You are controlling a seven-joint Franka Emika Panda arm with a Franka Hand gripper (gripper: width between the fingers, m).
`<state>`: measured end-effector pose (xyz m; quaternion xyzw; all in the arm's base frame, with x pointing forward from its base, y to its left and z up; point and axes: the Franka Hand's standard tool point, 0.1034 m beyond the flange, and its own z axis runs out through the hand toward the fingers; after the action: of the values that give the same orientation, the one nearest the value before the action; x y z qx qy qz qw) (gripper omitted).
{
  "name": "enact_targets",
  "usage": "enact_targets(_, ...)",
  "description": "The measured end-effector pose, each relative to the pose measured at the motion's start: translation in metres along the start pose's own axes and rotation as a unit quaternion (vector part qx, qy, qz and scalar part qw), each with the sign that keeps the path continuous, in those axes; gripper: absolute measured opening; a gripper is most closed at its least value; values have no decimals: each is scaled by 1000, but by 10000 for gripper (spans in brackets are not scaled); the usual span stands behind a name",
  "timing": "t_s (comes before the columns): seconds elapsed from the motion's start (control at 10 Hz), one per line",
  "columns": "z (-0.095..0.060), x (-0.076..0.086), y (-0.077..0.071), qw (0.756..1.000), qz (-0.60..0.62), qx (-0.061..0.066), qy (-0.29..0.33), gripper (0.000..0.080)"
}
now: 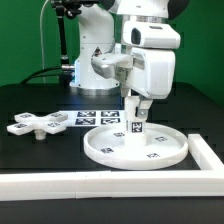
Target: Assemble round table
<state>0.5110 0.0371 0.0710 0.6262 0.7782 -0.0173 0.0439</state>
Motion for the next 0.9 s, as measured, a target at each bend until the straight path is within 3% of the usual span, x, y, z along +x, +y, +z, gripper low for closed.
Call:
enact_targets(0.2,0,-1,0,1000,1,0,0,408)
enact_targets(0.6,1,-2,-1,999,50,1,0,409)
enact_targets(0.9,1,-4,-6,971,240,5,2,409)
